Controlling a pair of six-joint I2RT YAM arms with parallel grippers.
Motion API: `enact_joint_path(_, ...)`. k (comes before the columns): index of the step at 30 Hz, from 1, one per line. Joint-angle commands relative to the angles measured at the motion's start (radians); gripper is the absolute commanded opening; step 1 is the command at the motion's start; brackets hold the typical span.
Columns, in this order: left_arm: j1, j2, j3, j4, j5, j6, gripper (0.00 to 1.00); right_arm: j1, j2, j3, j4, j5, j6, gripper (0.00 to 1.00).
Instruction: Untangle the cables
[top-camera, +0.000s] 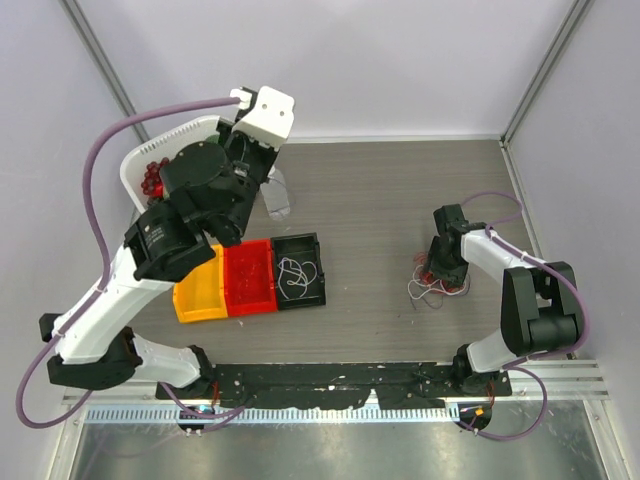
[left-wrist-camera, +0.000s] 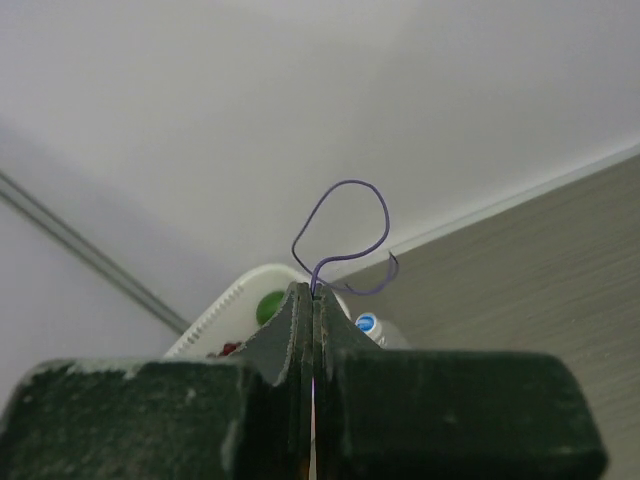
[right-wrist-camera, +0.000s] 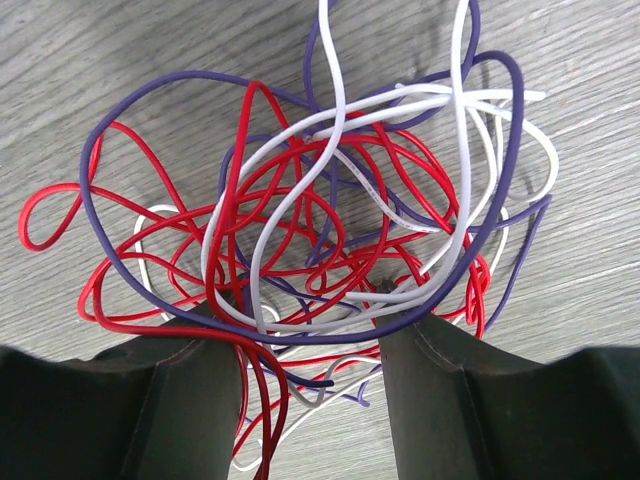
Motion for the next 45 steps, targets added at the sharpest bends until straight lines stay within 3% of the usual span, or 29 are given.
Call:
enact_joint_path(1,0.035,-0.113,-0.122,0.011,-0.143,0.006,0.0,-0.003,-0.011,-0.001,0.019,-0.008,-0.01,0.56)
enact_joint_path(5,0.087,-0.18,-0.245,-0.054,-0.197,-0.086,0.0,-0.003,-0.005,-0.002,0.017,-0.018,-0.015,0.56)
enact_joint_path(15,0.223,-0.259,-0.388,-0.303,-0.257,-0.298,0.0,-0.001,0.018,-0.005,0.027,-0.064,-0.021,0.56)
enact_joint_path(23,0.334,-0.429,-0.704,-0.171,-0.2,-0.218,0.0,0.007,0.019,-0.008,0.033,-0.089,-0.024,0.56)
enact_joint_path(29,0.423,-0.483,-0.874,-0.133,-0.099,-0.288,0.0,0.011,0.004,-0.008,0.031,-0.092,-0.027,0.56)
enact_joint_path(36,0.435,-0.458,-0.91,-0.281,-0.136,-0.42,0.0,0.013,0.012,-0.008,0.036,-0.095,-0.027,0.56)
enact_joint_path(45,0.434,-0.51,-0.847,-0.254,-0.148,-0.344,0.0,0.011,0.024,-0.011,0.042,-0.098,-0.027,0.56)
